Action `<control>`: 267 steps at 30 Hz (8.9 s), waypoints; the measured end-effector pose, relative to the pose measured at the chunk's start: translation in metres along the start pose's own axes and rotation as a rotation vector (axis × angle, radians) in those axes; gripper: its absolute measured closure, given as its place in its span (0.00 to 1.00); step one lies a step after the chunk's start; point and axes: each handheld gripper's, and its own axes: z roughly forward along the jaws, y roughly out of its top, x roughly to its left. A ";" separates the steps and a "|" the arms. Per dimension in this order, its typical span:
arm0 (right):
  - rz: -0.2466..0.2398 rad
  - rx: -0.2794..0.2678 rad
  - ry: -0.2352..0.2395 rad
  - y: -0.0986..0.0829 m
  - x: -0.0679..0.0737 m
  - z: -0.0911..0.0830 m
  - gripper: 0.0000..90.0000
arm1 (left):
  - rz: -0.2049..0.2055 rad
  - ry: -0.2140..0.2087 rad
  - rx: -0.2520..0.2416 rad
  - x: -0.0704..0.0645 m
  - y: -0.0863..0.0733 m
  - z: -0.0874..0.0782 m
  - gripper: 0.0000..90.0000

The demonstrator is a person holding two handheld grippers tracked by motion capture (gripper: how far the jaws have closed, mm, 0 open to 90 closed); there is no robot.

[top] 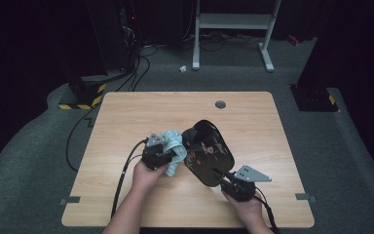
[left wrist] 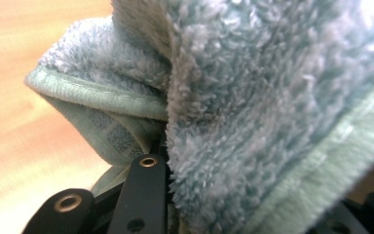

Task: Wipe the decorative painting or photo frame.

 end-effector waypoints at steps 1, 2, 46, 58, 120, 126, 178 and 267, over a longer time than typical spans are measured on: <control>-0.001 0.000 -0.001 0.000 0.000 0.000 0.86 | 0.006 0.002 -0.009 -0.001 0.004 -0.002 0.77; -0.001 0.001 -0.002 0.000 0.000 0.000 0.86 | 0.014 0.004 -0.023 -0.002 0.011 -0.005 0.77; -0.010 0.016 0.002 -0.001 0.001 0.001 0.86 | 0.162 -0.118 -0.255 -0.069 0.086 -0.043 0.76; -0.015 0.007 0.002 -0.001 0.003 0.001 0.86 | 0.066 -0.009 -0.130 -0.021 0.010 -0.047 0.76; 0.036 0.047 -0.048 -0.016 0.005 -0.012 0.60 | 0.006 0.220 0.066 0.020 -0.100 -0.068 0.65; 0.020 0.042 -0.018 -0.016 0.011 -0.016 0.64 | 0.009 0.218 0.068 0.020 -0.100 -0.068 0.64; -0.083 0.174 0.064 -0.011 0.036 0.030 0.55 | 0.029 0.231 0.075 0.017 -0.100 -0.067 0.61; -0.122 0.385 -0.079 -0.023 0.012 0.049 0.97 | 0.056 0.095 -0.370 -0.045 -0.031 -0.154 0.77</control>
